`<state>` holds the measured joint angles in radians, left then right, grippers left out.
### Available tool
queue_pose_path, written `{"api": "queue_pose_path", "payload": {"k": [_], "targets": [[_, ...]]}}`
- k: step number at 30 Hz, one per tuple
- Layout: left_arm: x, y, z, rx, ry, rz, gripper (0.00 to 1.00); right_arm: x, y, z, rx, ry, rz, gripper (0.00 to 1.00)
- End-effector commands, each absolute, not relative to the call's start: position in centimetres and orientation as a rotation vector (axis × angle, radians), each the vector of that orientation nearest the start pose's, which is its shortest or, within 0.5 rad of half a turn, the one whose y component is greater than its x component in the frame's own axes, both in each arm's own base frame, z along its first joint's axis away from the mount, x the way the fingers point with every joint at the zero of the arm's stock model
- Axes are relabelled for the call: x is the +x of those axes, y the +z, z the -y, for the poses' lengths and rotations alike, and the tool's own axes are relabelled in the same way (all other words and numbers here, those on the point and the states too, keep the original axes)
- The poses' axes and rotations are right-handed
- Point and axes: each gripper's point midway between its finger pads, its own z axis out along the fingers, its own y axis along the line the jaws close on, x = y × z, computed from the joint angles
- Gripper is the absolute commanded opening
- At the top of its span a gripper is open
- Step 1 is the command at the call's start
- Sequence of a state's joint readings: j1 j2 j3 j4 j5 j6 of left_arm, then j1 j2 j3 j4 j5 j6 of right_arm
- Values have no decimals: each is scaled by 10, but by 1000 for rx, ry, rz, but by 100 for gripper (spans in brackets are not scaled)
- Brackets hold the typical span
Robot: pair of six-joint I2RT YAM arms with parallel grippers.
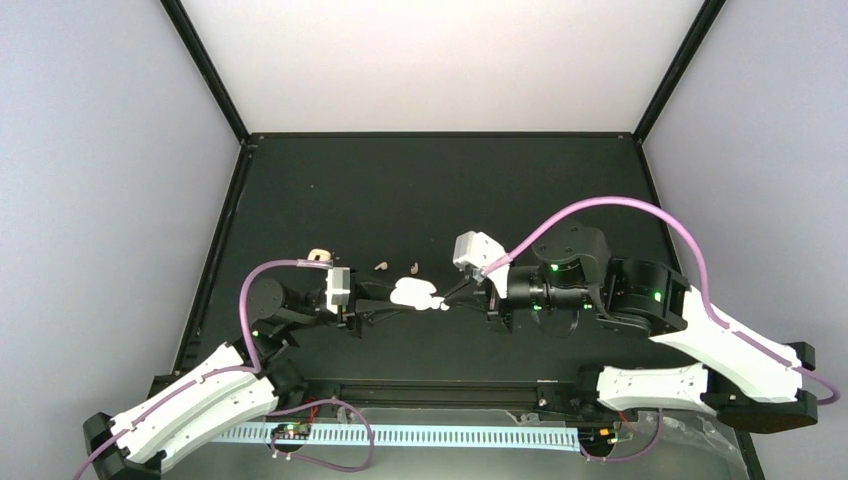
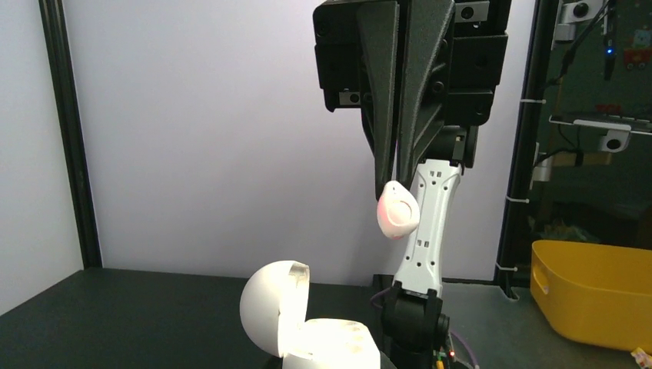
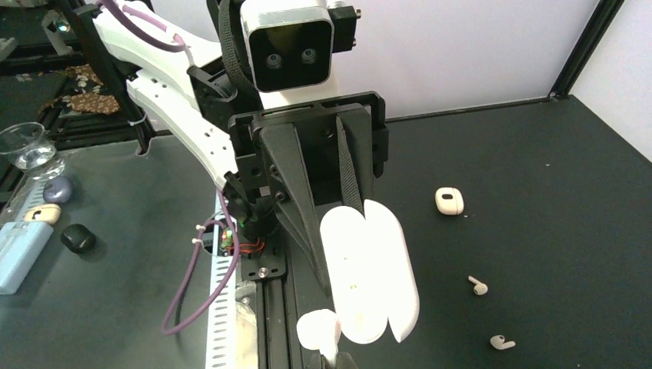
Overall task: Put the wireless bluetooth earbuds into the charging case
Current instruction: Place the earbud in the charging case.
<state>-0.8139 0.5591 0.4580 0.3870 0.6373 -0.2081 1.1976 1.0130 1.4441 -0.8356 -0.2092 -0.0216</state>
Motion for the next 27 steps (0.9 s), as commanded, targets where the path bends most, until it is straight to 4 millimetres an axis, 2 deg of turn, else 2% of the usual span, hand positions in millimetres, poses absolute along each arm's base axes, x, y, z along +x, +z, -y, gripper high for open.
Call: {"api": "queue_pose_path", "payload": {"k": [1, 7, 14, 27], "targets": [[90, 371, 246, 968, -1220, -1002, 2, 83, 407, -302, -1277, 904, -1583, 1], [90, 372, 245, 966, -1212, -999, 2, 85, 409, -313, -1257, 930, -1570, 1], [86, 380, 241, 943, -1237, -972, 2, 85, 401, -322, -1271, 948, -1578, 1], [82, 386, 237, 900, -1300, -948, 2, 86, 400, -322, -1256, 950, -1580, 1]]}}
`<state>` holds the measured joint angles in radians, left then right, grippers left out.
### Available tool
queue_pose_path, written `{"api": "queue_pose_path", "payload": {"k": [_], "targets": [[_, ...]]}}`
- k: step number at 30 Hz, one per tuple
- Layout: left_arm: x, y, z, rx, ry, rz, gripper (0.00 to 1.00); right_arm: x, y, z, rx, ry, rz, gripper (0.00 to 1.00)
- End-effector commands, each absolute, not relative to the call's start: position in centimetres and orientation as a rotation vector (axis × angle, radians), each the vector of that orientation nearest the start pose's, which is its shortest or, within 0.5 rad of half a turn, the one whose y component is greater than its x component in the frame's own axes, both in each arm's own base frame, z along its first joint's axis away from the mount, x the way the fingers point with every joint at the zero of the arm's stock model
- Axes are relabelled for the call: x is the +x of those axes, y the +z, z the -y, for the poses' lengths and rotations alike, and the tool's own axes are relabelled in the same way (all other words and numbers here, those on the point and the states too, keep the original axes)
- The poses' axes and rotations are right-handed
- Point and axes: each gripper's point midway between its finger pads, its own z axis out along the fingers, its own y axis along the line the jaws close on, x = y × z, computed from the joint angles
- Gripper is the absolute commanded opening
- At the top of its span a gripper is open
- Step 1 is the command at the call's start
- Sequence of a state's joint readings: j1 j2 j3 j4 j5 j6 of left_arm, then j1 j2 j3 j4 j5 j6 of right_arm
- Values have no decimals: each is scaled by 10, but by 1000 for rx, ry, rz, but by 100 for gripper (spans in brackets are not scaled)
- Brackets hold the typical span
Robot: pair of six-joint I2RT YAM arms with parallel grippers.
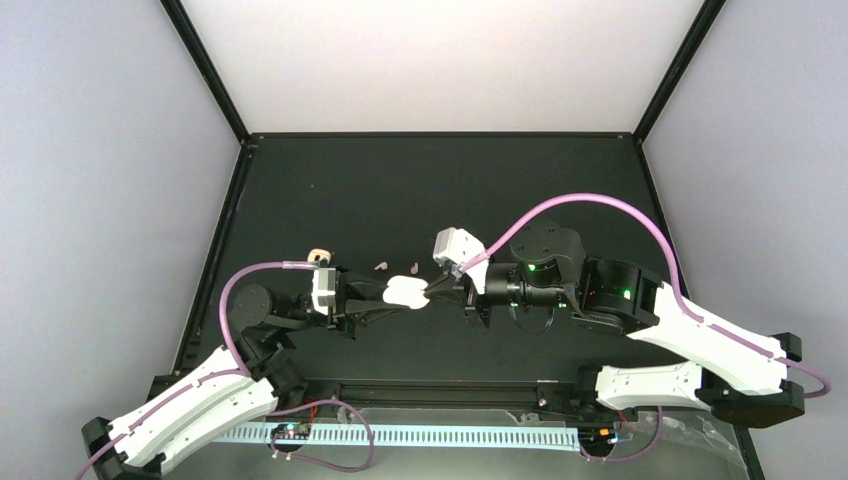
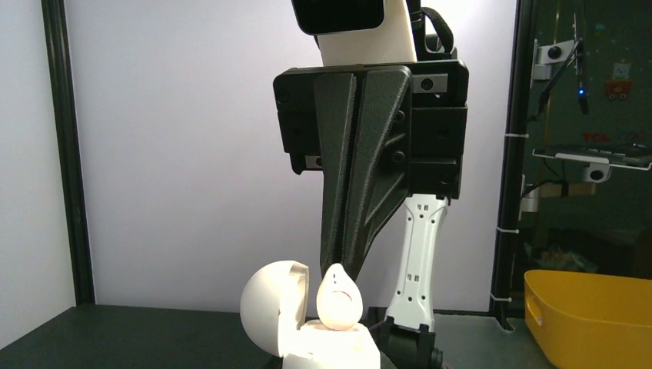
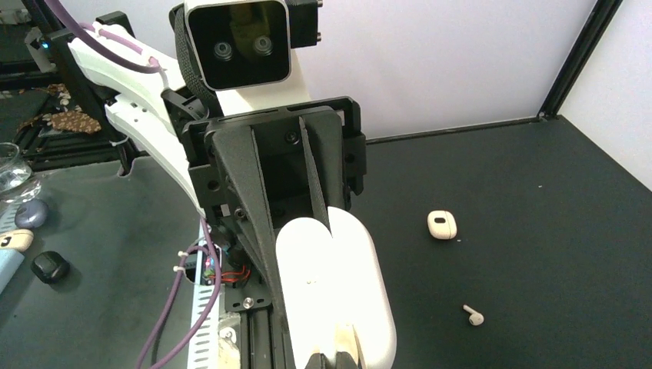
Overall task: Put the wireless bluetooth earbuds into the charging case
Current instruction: Place the earbud in the charging case.
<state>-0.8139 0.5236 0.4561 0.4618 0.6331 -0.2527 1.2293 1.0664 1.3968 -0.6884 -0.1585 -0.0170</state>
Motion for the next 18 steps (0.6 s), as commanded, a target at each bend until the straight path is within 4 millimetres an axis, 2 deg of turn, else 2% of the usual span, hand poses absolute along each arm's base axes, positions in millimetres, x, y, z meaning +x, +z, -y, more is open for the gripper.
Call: {"api": "queue_pose_path", "payload": {"k": [1, 18], "targets": [[82, 386, 237, 899, -1302, -947, 2, 86, 400, -321, -1253, 948, -1579, 1], [83, 391, 236, 881, -1309, -939, 2, 80, 389, -326, -1310, 968, -1590, 1]]}}
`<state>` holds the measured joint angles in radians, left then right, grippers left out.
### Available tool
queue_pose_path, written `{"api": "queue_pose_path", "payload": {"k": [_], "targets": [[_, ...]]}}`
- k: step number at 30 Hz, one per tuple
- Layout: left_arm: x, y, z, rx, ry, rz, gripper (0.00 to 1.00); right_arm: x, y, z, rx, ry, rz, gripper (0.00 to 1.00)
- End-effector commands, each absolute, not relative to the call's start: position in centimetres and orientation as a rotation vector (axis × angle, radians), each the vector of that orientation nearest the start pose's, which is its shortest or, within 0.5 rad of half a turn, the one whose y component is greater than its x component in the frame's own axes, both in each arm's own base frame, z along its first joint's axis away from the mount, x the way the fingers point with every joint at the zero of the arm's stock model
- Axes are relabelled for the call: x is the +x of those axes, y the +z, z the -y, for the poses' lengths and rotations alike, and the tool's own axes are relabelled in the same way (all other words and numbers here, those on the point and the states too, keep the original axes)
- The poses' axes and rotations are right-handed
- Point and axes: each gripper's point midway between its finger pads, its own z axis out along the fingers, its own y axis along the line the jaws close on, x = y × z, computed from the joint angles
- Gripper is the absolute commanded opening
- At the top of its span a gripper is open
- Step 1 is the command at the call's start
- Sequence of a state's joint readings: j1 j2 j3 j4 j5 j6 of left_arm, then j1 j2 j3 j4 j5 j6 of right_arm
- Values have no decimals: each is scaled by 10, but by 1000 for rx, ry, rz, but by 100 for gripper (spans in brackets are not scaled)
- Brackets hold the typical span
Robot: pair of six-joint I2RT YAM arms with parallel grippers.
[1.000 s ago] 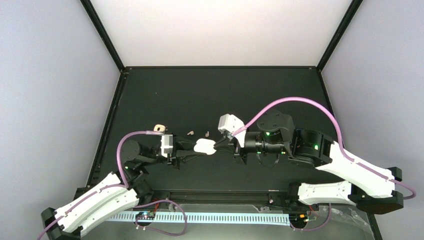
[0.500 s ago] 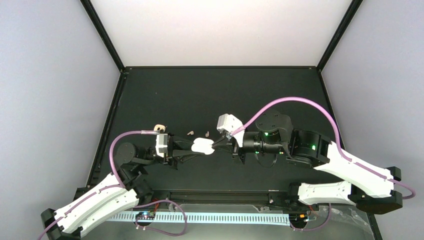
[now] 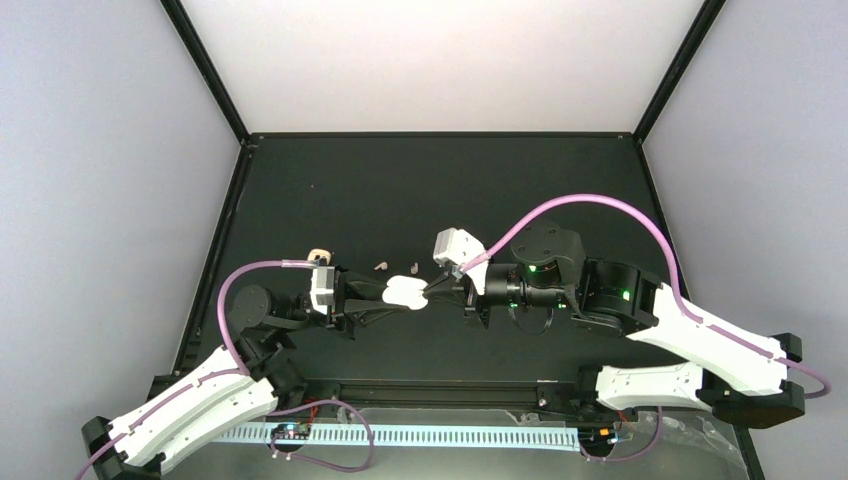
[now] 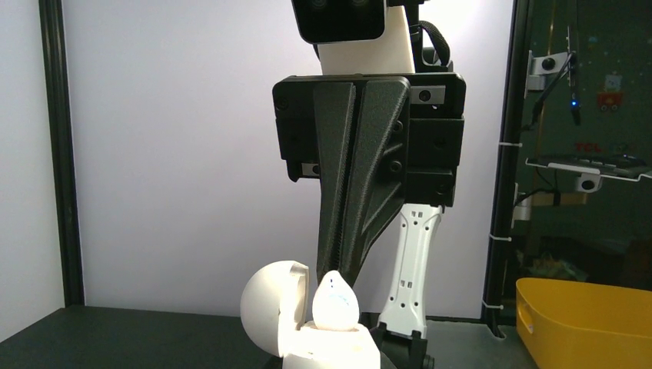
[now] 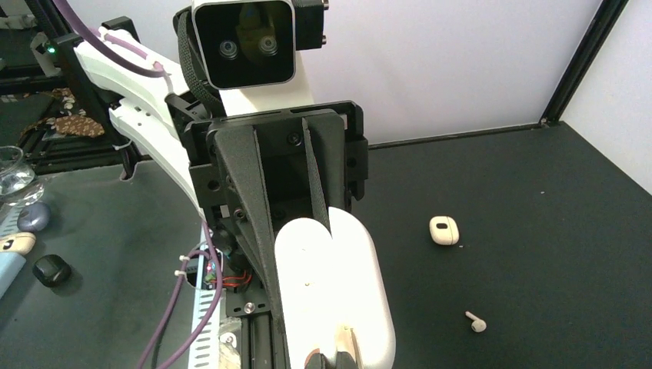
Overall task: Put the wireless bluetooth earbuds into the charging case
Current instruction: Place the earbud in the charging case.
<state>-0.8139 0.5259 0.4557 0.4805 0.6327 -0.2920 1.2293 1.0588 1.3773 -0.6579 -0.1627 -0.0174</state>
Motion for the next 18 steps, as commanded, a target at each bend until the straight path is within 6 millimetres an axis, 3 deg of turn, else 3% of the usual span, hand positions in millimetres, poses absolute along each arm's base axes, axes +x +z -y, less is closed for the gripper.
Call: {"api": "queue_pose_path", "payload": {"k": [1, 18], "targets": [[83, 392, 235, 880, -1312, -938, 2, 79, 389, -326, -1316, 970, -1588, 1], [81, 392, 235, 883, -1319, -932, 1, 70, 368, -325, -1476, 923, -1615, 1]]}}
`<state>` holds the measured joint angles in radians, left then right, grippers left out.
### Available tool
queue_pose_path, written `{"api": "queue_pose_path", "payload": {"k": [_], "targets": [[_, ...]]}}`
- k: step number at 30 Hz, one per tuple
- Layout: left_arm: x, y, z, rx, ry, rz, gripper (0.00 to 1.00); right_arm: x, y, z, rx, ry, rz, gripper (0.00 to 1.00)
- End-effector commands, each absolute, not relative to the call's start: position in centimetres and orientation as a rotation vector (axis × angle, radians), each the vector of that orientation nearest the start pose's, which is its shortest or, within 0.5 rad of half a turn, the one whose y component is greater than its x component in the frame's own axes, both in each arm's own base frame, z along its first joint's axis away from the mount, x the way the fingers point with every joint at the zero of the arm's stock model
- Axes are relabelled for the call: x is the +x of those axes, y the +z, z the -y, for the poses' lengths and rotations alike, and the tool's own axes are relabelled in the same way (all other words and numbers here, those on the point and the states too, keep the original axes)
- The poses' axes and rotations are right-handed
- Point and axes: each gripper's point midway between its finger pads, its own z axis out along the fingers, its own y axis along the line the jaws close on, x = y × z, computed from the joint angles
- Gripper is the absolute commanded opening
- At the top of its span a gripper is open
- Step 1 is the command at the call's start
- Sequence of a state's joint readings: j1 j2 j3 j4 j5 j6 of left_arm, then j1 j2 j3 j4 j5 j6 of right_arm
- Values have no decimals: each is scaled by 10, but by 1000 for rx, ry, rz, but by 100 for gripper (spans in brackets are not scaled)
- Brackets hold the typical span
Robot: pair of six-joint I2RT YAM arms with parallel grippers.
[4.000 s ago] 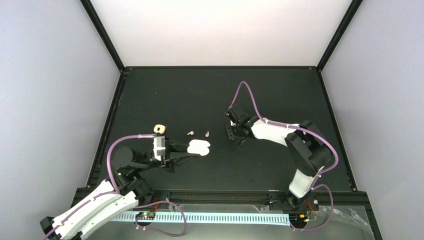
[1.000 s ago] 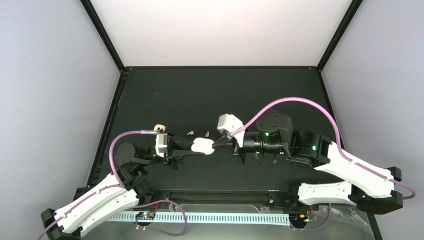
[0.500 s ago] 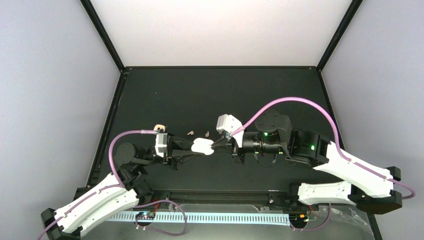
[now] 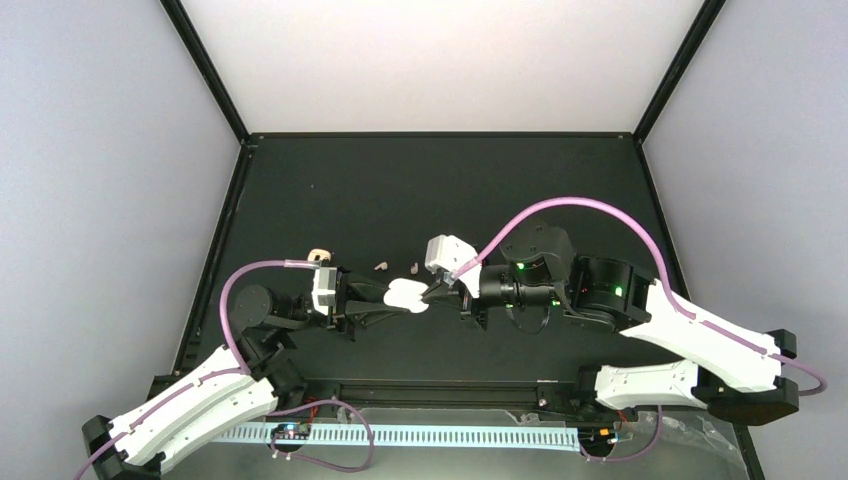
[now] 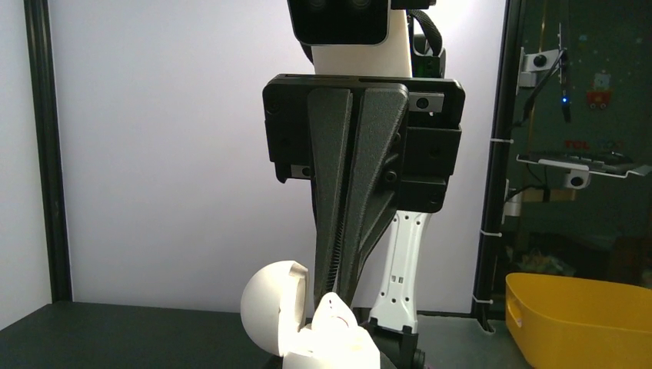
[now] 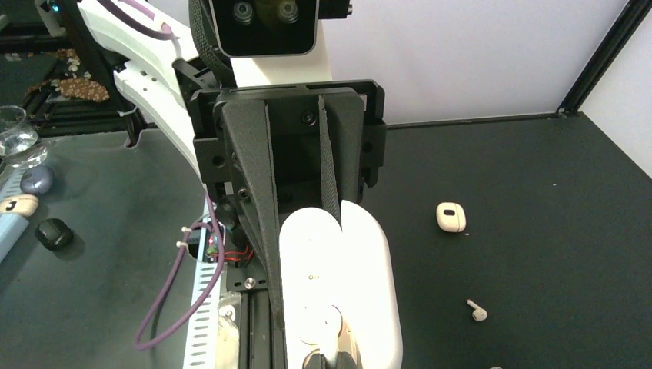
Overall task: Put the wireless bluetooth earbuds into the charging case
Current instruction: Place the earbud in the charging case.
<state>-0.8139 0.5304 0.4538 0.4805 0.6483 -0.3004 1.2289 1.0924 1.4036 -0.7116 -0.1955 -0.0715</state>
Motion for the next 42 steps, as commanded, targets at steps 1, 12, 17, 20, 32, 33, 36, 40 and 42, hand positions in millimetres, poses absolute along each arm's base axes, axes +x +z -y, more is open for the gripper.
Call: {"api": "queue_pose_path", "payload": {"k": [1, 12, 17, 20, 32, 33, 36, 40, 42], "targets": [[81, 393, 235, 884, -1320, -928, 2, 69, 367, -326, -1480, 926, -1615, 1], [81, 390, 236, 892, -1312, -937, 2, 70, 376, -326, -1455, 934, -1611, 21], [82, 387, 236, 890, -1310, -946, 2, 69, 403, -314, -1388, 959, -1554, 24], [82, 387, 236, 890, -1312, -947, 2, 69, 416, -310, -1347, 976, -1528, 23], [79, 391, 233, 884, -1316, -935, 1, 71, 420, -323, -1293, 1039, -1525, 15], [79, 391, 233, 883, -1315, -934, 2, 71, 419, -325, -1297, 1040, -1529, 14], [79, 392, 232, 882, -1314, -932, 1, 74, 415, -327, -1299, 1028, -1543, 13], [78, 393, 231, 883, -1313, -927, 2, 75, 411, -331, -1304, 1022, -1555, 12], [78, 394, 231, 880, -1313, -923, 2, 76, 408, -333, -1310, 1015, -1565, 11]]}}
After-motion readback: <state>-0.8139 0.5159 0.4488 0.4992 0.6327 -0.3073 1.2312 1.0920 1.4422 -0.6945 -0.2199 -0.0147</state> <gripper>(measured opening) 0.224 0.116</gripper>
